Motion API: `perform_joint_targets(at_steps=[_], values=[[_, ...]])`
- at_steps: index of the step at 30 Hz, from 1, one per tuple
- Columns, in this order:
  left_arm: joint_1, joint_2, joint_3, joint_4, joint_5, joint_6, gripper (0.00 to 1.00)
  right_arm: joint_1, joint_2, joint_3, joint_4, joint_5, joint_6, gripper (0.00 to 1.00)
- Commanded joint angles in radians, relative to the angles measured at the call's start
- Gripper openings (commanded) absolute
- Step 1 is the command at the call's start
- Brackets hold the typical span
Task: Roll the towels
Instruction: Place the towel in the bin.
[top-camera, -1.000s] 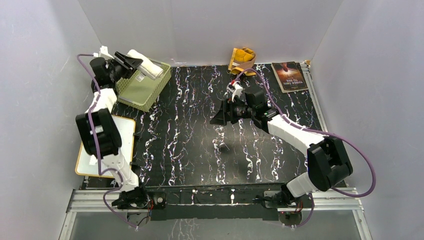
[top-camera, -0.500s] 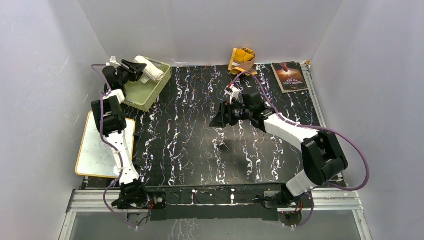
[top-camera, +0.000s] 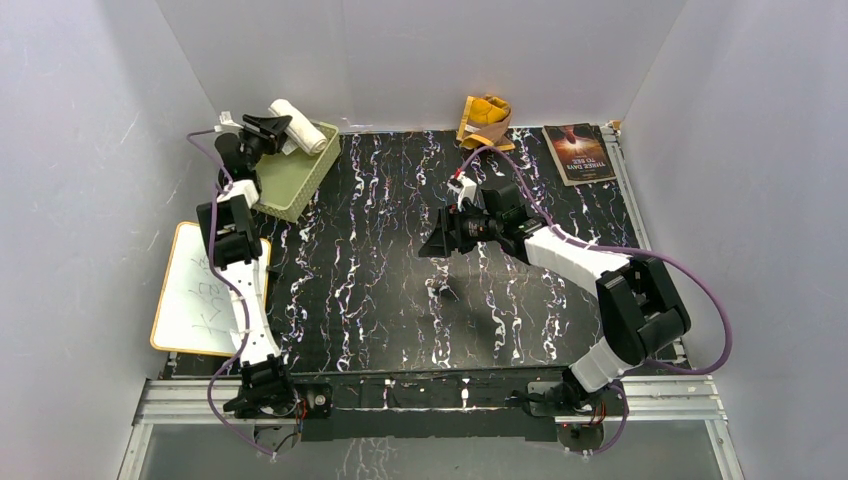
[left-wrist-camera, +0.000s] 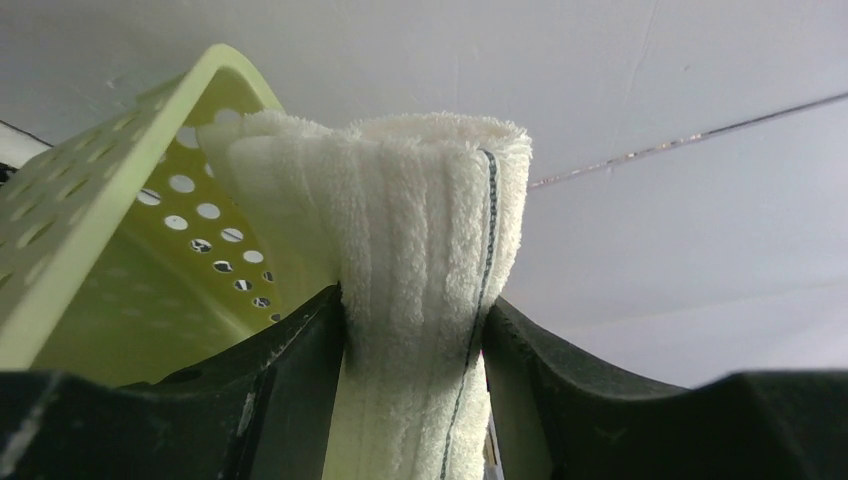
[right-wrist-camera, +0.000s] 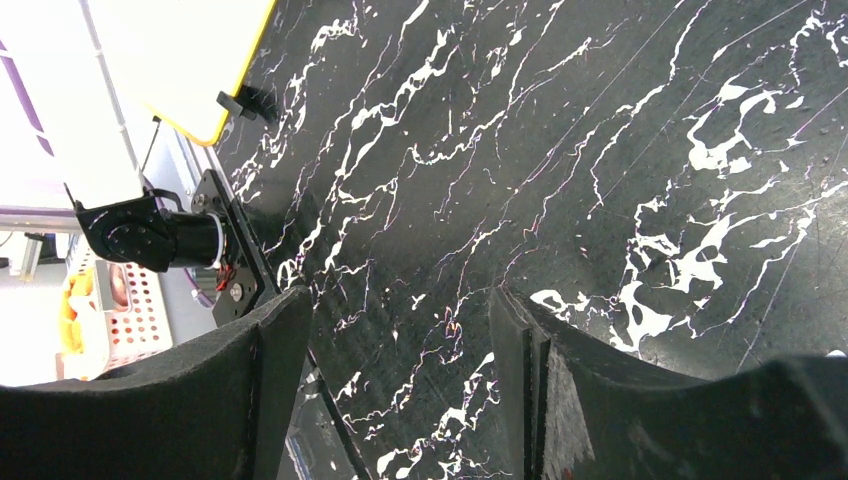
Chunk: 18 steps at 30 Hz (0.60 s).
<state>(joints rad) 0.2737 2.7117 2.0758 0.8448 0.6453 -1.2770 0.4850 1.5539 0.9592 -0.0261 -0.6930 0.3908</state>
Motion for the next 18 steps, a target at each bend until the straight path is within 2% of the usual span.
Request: perform_joint_targets(at_steps=[1, 8, 14, 18], values=[[-0.019, -0.049, -0.088, -0.041, -0.113, 0.004, 0.50, 0.004, 0.013, 0.051, 0.037, -0.016, -0.022, 0.63], [-0.055, -0.183, -0.262, -0.203, -0.227, 0.053, 0.50, 0.004, 0.022, 0.062, 0.037, -0.020, -0.024, 0.63], [-0.090, -0.239, -0.258, -0.434, -0.344, 0.110, 0.52, 0.004, 0.012, 0.060, 0.036, -0.019, -0.024, 0.63], [-0.106, -0.222, -0.200, -0.545, -0.390, 0.152, 0.60, 0.004, -0.001, 0.055, 0.027, -0.017, -0.033, 0.64]])
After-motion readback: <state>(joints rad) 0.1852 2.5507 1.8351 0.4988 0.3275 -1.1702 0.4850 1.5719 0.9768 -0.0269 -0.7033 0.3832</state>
